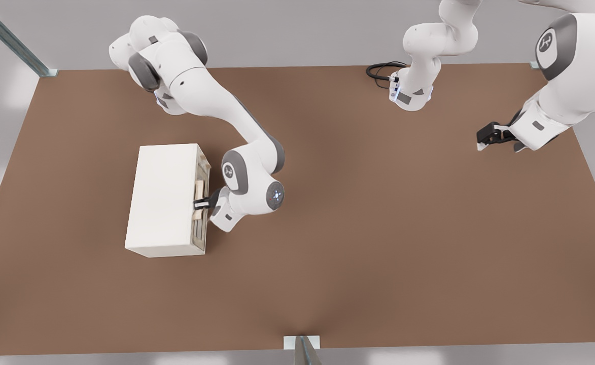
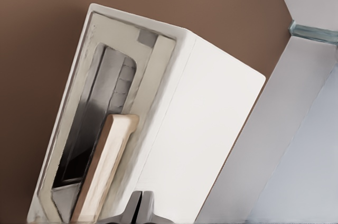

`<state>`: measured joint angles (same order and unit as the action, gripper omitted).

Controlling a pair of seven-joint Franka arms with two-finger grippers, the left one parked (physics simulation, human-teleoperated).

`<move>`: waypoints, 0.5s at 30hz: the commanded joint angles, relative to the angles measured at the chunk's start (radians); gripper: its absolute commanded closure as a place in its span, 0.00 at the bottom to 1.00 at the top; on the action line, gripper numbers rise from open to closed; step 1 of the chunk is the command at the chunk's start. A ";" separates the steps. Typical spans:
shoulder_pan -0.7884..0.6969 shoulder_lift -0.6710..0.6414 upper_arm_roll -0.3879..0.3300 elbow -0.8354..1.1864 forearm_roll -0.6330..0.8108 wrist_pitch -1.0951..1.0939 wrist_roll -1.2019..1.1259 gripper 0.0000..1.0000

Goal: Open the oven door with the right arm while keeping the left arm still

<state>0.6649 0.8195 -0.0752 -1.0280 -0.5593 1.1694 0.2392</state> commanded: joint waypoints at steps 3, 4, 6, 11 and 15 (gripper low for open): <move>0.007 0.020 -0.001 -0.044 -0.014 -0.020 0.367 0.79; 0.005 0.027 -0.009 -0.050 -0.014 0.003 0.370 0.79; 0.015 0.029 -0.008 -0.066 -0.030 0.010 0.365 0.79; 0.025 0.024 -0.005 -0.109 -0.039 0.003 0.358 0.79; 0.027 0.027 -0.005 -0.129 -0.051 0.004 0.361 0.79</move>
<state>0.6912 0.8471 -0.0795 -1.1536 -0.6046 1.1715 0.4434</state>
